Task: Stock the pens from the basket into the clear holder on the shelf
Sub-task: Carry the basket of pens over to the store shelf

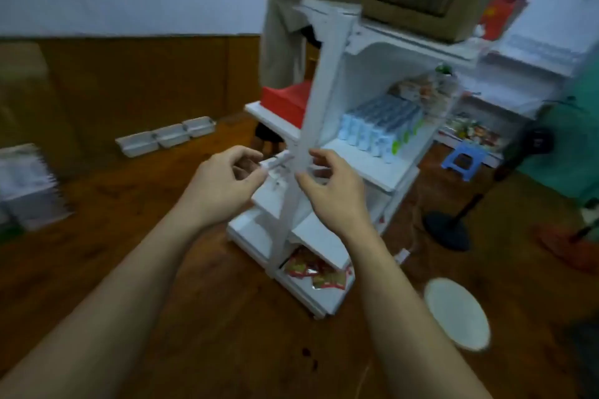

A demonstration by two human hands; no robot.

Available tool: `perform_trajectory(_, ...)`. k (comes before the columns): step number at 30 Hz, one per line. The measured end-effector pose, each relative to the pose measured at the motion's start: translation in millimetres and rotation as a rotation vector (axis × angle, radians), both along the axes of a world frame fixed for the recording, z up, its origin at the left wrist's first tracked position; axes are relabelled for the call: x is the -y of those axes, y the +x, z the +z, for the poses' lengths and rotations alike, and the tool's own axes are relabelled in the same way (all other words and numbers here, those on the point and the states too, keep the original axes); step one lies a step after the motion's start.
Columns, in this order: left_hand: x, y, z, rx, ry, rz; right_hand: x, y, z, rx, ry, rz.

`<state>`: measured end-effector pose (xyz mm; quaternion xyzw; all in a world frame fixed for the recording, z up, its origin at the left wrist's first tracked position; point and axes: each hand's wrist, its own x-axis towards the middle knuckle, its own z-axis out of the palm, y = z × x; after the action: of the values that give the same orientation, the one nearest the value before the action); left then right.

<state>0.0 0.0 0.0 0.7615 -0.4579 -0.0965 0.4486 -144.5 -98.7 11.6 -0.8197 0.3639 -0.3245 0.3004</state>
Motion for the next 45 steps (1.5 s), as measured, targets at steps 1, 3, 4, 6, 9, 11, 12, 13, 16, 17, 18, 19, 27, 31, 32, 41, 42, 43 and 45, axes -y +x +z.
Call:
perform_trajectory(1, -15, 15, -1, -0.018, -0.001, 0.043, -7, 24, -5, 0.004, 0.02, 0.05)
perform_trajectory(3, -42, 48, -9, -0.039, -0.024, 0.147, -25, 68, -10, -0.016, 0.044, 0.141)
perform_trajectory(4, -57, 63, -10, -0.045, -0.028, 0.192, -35, 90, -12, -0.03, 0.055, 0.194)
perform_trajectory(6, -89, 93, -15, -0.085, -0.023, 0.296, -53, 132, -18, -0.046, 0.05, 0.292)
perform_trajectory(9, -136, 129, -20, -0.136, -0.007, 0.44, -80, 185, -24, -0.054, 0.06, 0.445)
perform_trajectory(11, -160, 149, -24, -0.163, -0.013, 0.518, -97, 214, -27, -0.057, 0.069, 0.529)
perform_trajectory(12, -170, 157, -26, -0.162, -0.018, 0.558, -104, 228, -28, -0.064, 0.083, 0.569)
perform_trajectory(13, -179, 165, -28, -0.158, -0.018, 0.599, -110, 241, -30, -0.069, 0.094, 0.598)
perform_trajectory(16, -195, 185, -35, -0.147, -0.006, 0.683, -123, 275, -36, -0.065, 0.091, 0.675)
perform_trajectory(17, -199, 192, -38, -0.144, -0.001, 0.7, -126, 287, -37, -0.061, 0.084, 0.697)
perform_trajectory(18, -201, 199, -40, -0.138, 0.004, 0.716, -128, 300, -39, -0.068, 0.079, 0.715)
perform_trajectory(19, -202, 208, -42, -0.133, 0.009, 0.735, -128, 313, -42, -0.073, 0.074, 0.731)
perform_trajectory(27, -176, 298, -51, -0.137, 0.045, 0.872, -93, 435, -57, -0.114, 0.126, 0.859)
perform_trajectory(31, -148, 353, -49, -0.128, 0.073, 0.915, -73, 496, -58, -0.111, 0.145, 0.904)
perform_trajectory(32, -142, 366, -48, -0.126, 0.068, 0.931, -69, 511, -57, -0.111, 0.148, 0.92)
perform_trajectory(41, -149, 460, -55, -0.199, 0.021, 1.043, -72, 630, -66, -0.181, 0.186, 1.006)
perform_trajectory(42, -155, 472, -58, -0.22, 0.011, 1.057, -76, 645, -69, -0.193, 0.193, 1.015)
perform_trajectory(43, -162, 484, -62, -0.24, 0.003, 1.069, -82, 660, -71, -0.202, 0.2, 1.023)
perform_trajectory(45, -177, 511, -71, -0.285, -0.019, 1.09, -96, 693, -77, -0.22, 0.205, 1.038)
